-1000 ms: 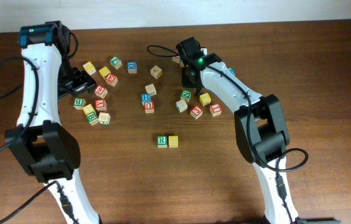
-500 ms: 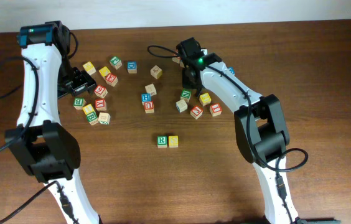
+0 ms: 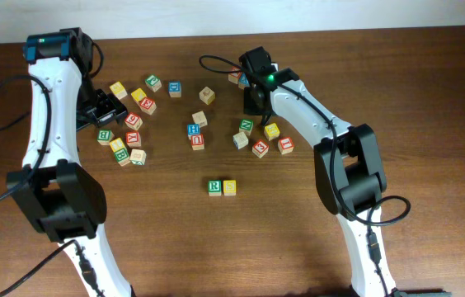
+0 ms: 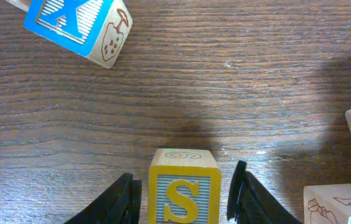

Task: Spell out RSS
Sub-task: 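Lower the right gripper and grasp the second yellow S block, then carry the S block with the right gripper to the right of the first S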

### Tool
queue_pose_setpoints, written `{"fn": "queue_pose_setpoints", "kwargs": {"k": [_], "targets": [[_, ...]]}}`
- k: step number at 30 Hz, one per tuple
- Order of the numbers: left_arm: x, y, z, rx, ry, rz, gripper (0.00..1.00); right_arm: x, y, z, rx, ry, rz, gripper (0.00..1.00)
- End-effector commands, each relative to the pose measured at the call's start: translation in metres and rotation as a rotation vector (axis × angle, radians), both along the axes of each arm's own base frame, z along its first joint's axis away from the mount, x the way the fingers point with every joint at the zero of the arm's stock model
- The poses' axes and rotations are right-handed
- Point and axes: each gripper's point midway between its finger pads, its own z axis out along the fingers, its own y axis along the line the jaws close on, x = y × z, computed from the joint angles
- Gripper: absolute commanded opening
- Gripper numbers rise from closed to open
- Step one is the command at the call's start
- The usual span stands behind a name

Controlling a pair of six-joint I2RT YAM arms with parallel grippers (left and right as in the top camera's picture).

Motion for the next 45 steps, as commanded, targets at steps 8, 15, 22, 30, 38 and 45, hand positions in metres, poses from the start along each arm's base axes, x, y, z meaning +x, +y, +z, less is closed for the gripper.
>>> {"fn": "queue_pose_setpoints", "kwargs": {"k": [8, 15, 22, 30, 38, 45], "targets": [[0.003, 0.002, 0.001, 0.011, -0.006, -0.011, 0.99, 0.000, 0.000, -0.006, 0.004, 0.011, 0.000, 0.30], [0.003, 0.002, 0.001, 0.011, -0.006, -0.011, 0.99, 0.005, 0.002, 0.011, 0.001, -0.011, 0.027, 0.28], [0.003, 0.002, 0.001, 0.011, -0.006, -0.011, 0.99, -0.003, -0.001, 0.057, 0.007, -0.036, 0.034, 0.28], [0.003, 0.002, 0.001, 0.011, -0.006, -0.011, 0.99, -0.048, -0.019, 0.165, 0.025, -0.090, 0.045, 0.28], [0.003, 0.002, 0.001, 0.011, -0.006, -0.011, 0.99, -0.148, -0.039, 0.225, 0.079, 0.057, 0.089, 0.28], [0.003, 0.002, 0.001, 0.011, -0.006, -0.011, 0.99, -0.198, -0.049, 0.206, 0.024, 0.272, 0.102, 0.28]]}}
